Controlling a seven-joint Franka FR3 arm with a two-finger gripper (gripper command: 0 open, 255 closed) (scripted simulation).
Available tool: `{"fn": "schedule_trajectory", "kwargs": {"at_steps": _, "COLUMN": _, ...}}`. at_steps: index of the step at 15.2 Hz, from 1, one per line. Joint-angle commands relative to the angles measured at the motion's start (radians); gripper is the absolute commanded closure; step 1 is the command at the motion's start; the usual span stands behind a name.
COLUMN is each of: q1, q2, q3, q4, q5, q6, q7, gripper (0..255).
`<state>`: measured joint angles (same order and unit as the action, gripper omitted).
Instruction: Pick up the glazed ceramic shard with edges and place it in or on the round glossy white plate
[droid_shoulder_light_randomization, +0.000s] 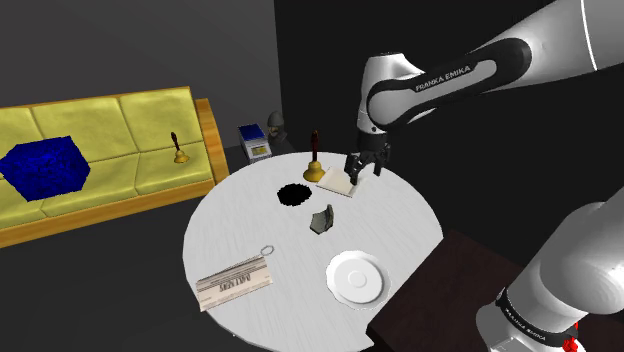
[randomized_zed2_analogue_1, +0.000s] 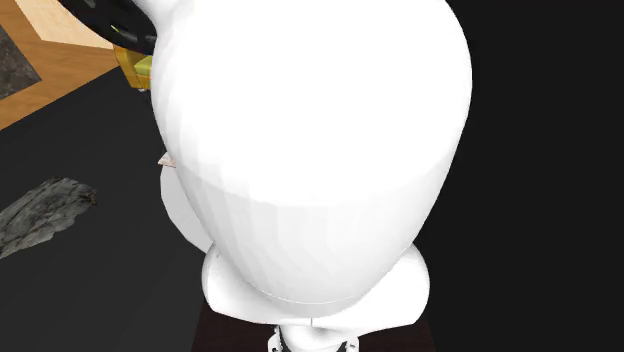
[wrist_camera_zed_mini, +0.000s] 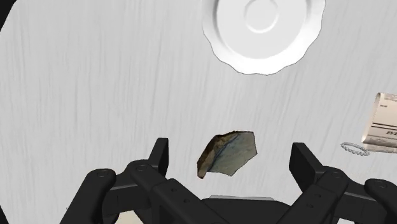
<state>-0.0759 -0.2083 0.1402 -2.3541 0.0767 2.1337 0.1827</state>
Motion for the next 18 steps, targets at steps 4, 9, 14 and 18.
{"fn": "schedule_trajectory", "kwargs": {"at_steps": 4, "q1": -0.014, "q2": 0.179, "q3": 0.002, "q4": 0.051, "q5": -0.006, "q6": 0.135, "q7": 0.081, "gripper": 0}}
{"fn": "schedule_trajectory", "kwargs": {"at_steps": 9, "q1": -0.021, "q2": 0.368, "q3": -0.009, "q4": 0.140, "q5": -0.015, "q6": 0.241, "q7": 0.155, "gripper": 0}}
{"fn": "schedule_trajectory", "kwargs": {"at_steps": 14, "q1": -0.021, "q2": 0.557, "q3": -0.031, "q4": 0.258, "q5": -0.015, "q6": 0.319, "q7": 0.217, "gripper": 0}}
{"fn": "schedule_trajectory", "kwargs": {"at_steps": 18, "q1": -0.021, "q2": 0.708, "q3": -0.049, "q4": 0.373, "q5": -0.005, "q6": 0.361, "q7": 0.259, "gripper": 0}}
